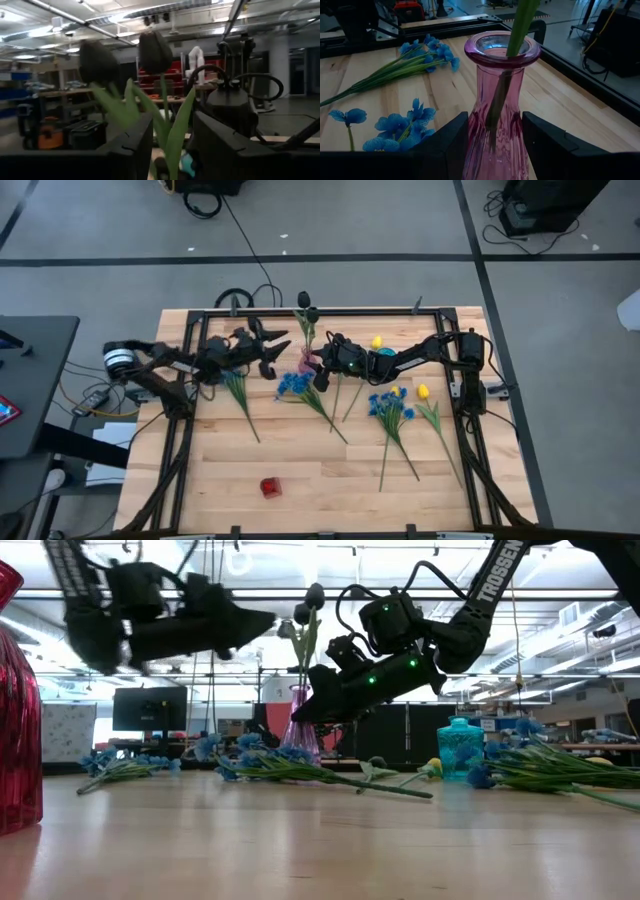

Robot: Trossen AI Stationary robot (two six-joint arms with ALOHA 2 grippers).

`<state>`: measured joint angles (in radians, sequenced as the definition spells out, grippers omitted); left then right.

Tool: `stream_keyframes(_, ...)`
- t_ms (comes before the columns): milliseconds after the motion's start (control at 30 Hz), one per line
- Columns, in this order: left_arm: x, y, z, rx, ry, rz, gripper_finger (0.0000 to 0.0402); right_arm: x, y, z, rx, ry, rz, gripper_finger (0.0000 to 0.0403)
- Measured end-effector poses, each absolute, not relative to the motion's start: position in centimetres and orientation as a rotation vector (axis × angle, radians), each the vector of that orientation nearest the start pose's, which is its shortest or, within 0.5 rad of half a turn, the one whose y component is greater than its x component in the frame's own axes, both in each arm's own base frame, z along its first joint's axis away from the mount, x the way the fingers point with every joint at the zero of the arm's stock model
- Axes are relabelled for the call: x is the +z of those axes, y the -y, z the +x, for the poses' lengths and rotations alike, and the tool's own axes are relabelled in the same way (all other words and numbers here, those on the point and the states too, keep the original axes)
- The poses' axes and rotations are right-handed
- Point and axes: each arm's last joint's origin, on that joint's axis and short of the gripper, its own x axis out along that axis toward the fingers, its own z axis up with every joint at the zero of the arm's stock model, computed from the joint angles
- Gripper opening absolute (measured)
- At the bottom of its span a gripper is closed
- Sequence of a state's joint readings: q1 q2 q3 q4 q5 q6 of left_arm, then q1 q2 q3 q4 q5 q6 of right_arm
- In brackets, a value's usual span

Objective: Sort flowers into vase by color
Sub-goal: Put the black tulip into the purple vase

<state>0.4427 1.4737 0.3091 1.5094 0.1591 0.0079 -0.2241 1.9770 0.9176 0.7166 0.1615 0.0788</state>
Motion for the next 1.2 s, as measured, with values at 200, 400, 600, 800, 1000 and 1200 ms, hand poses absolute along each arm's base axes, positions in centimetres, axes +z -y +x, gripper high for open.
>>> stream_keyframes(200, 18.2, -7.4, 20.9, 0.298, 0.148, 0.065, 0.0147, 12.9, 9.1, 37.7, -0.393, -0.33, 0.086, 0.0194)
stream_keyframes(400, 17.9, -6.1, 21.8, 0.366, -0.004, 0.055, 0.0147, 12.6, 9.2, 37.5, -0.394, -0.359, 0.082, 0.0245)
stream_keyframes(600, 17.6, -6.2, 21.9, 0.37, -0.038, -0.005, 0.0147, 14.4, 9.1, 36.6, -0.416, -0.426, 0.074, 0.0292)
stream_keyframes(800, 17.7, -6.1, 21.9, 0.365, -0.031, -0.004, 0.0147, 17.0, 8.1, 35.3, -0.454, -0.485, 0.136, 0.0303)
stream_keyframes(1000, 17.7, -6.1, 21.9, 0.344, -0.026, -0.006, 0.0147, 19.3, 6.0, 34.5, -0.649, -0.695, 0.312, 0.028)
stream_keyframes(1200, 17.7, -6.0, 22.0, 0.326, -0.024, -0.02, 0.0147, 18.8, 4.5, 36.8, -0.81, -0.833, 0.489, 0.0242)
